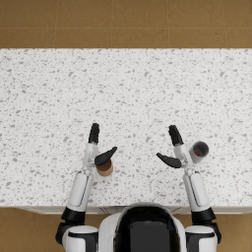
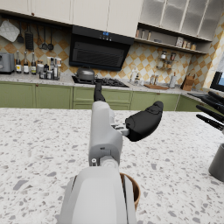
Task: Pick up two cups and pour the berry on the right into the cup on the left
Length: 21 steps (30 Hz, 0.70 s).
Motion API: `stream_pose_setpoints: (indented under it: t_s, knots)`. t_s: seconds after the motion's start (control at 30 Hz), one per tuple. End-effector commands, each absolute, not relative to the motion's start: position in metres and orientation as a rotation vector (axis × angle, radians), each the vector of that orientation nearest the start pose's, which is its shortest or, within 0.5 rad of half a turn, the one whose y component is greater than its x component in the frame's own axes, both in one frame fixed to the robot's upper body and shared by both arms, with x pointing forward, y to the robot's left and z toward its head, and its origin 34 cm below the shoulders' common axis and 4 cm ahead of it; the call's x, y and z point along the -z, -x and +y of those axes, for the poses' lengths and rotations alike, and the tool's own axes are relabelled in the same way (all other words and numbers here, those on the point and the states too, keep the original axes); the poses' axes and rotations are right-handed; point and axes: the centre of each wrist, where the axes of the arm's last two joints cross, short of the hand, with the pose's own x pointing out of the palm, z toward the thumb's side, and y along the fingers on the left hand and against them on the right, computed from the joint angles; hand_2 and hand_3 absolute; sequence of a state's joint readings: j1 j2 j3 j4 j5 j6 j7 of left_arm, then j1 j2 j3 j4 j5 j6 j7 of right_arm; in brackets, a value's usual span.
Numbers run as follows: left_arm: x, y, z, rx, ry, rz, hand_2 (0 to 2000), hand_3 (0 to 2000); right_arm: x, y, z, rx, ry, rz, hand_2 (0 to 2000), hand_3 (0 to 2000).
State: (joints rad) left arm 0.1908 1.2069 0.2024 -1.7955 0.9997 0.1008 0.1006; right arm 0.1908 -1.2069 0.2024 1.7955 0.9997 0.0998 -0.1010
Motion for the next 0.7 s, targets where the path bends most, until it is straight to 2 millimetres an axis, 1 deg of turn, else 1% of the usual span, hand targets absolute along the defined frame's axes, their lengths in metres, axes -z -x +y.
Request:
stream_pose_setpoints:
  t_s: [0.03, 0.67, 0.7]
  knots:
    - [-0.2002, -0.2420, 0.2007, 1.773, 0.014, -0.317, 0, 0, -0.2002, -0.2420, -0.2007, -1.969, 0.036, -0.312, 0, 0]
    - [-0.2002, -0.2420, 0.2007, 1.773, 0.014, -0.317, 0, 0, -0.2002, -0.2420, -0.2007, -1.969, 0.036, -0.312, 0, 0]
    - [-0.1940, -0.2426, 0.1948, 1.794, 0.034, -0.294, 0, 0, -0.1940, -0.2426, -0.1948, -1.991, 0.014, -0.291, 0, 0]
